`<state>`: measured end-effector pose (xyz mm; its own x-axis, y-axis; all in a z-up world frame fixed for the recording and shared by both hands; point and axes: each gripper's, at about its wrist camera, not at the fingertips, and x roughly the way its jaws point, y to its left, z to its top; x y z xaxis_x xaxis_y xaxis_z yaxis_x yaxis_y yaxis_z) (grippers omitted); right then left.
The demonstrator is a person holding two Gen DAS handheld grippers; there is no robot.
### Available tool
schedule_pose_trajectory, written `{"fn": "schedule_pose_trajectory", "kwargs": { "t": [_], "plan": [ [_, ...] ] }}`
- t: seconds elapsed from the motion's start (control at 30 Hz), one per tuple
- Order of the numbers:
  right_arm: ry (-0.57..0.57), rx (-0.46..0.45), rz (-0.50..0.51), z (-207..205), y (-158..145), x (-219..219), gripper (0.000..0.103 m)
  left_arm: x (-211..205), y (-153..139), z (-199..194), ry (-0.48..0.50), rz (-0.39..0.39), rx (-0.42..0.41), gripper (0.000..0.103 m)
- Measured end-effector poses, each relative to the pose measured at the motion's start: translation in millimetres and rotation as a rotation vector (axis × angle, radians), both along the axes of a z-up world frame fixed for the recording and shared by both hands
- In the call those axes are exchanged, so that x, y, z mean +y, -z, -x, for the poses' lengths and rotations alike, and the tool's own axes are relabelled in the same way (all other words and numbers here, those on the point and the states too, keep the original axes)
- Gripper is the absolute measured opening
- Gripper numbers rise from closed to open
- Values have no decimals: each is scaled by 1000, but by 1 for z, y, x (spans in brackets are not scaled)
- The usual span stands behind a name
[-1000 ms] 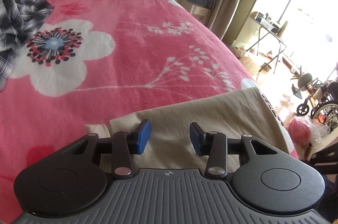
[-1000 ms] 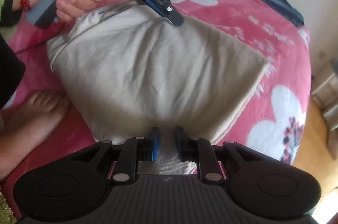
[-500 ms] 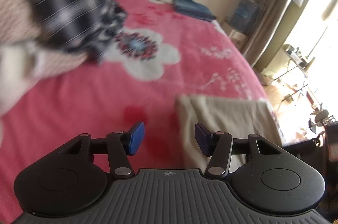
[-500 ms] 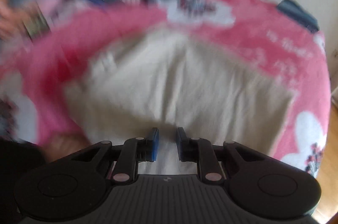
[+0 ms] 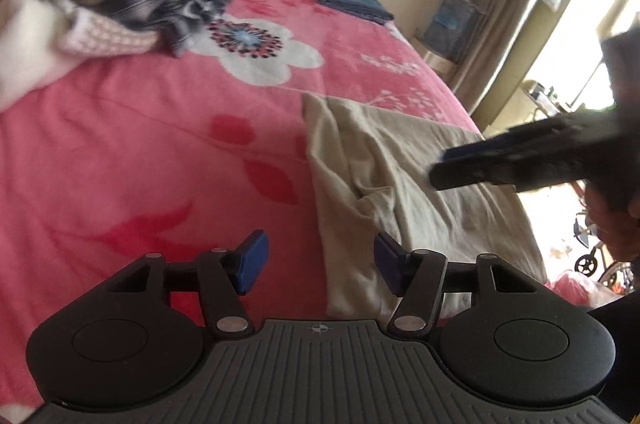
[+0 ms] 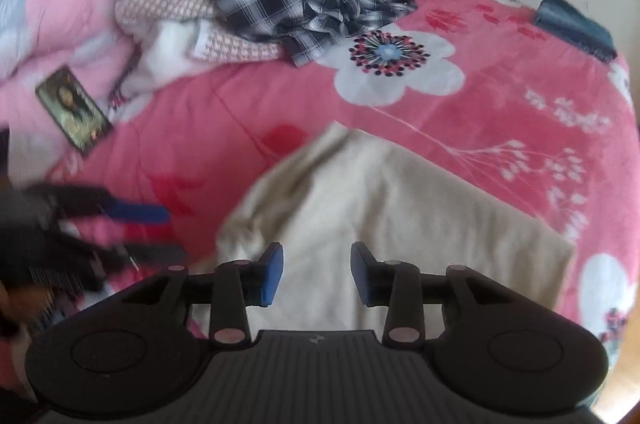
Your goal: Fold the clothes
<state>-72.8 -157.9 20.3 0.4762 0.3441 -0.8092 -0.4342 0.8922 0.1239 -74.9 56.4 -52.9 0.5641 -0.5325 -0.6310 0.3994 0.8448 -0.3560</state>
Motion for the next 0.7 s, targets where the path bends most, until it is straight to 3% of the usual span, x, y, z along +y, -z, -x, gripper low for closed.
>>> {"fn": "schedule_pose_trajectory", "kwargs": {
  "t": [0.3, 0.33, 0.37, 0.4, 0.47, 0.5, 0.57, 0.7],
  "plan": [
    [36, 42, 27, -26, 25, 20, 39, -22, 9, 4, 69, 9, -52, 56],
    [59, 33, 5, -25, 23, 15, 39, -24, 10, 3, 64, 10, -50, 51],
    [90, 20, -14, -24, 20, 9, 39, -26, 11, 2, 55, 3, -46, 38],
    [125, 6, -31, -23, 18, 1, 39, -28, 12, 2, 52, 1, -41, 34],
    [209, -15, -41, -20, 18, -16, 39, -28, 12, 3, 59, 10, -42, 11],
    [260, -18, -41, -18, 21, -27, 39, -27, 9, 6, 59, 2, -59, 7],
    [338, -7, -22, -15, 31, -45, 39, -16, 2, 8, 65, 6, -70, 4],
    [375, -42, -13, -4, 46, -63, 38, 17, 5, -6, 12, 73, 21, 4]
  ]
}}
